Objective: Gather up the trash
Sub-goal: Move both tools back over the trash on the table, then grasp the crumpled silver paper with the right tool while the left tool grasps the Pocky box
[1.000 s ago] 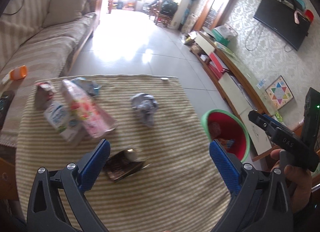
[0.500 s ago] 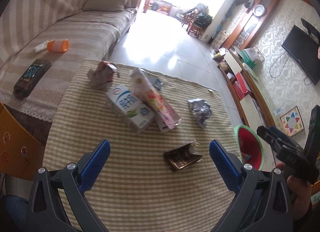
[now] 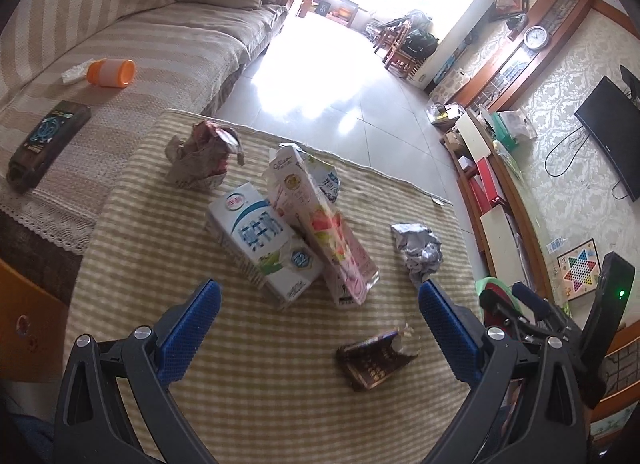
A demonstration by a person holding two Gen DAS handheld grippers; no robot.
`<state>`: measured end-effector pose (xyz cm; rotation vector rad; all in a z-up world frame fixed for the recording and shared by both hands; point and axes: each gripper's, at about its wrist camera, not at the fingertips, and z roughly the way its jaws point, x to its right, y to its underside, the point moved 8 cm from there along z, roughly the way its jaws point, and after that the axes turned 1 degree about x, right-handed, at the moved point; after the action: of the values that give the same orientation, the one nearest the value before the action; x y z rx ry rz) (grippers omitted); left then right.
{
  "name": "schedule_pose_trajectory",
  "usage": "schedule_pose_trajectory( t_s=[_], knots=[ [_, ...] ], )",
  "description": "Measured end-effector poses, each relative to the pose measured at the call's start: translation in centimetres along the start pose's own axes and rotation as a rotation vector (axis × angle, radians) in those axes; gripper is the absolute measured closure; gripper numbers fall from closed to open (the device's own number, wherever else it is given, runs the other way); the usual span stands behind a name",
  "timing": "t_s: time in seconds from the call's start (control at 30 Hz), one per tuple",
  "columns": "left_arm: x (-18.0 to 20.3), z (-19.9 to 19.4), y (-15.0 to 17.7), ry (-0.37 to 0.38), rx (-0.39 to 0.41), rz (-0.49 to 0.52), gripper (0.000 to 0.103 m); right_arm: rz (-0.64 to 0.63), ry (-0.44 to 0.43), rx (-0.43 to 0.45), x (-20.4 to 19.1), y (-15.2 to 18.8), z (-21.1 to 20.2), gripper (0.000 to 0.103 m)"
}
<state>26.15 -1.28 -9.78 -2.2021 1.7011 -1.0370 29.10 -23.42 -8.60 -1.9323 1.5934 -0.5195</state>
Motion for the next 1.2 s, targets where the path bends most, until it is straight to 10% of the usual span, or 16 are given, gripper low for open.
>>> schedule_pose_trajectory(
  t_s=[0.63,0.9,1.2],
  knots=[
    [0.2,10.7,-4.0,0.031,-0.101,-0.127,0.011,0.051,-0.037,-0.068,1.1,-1.2,9.3,0.005],
    [1.1,12.4,-4.4,0.023,-0.133,-0.092,0.040,0.094,-0.056,-0.096,1.6,-0.8,11.5,0.005],
    [1.0,13.5,-3.2,0.014,-0.180,-0.071,0.067,0.120,-0.112,-0.122,1.5,0.0,12.1,0.052]
  ],
)
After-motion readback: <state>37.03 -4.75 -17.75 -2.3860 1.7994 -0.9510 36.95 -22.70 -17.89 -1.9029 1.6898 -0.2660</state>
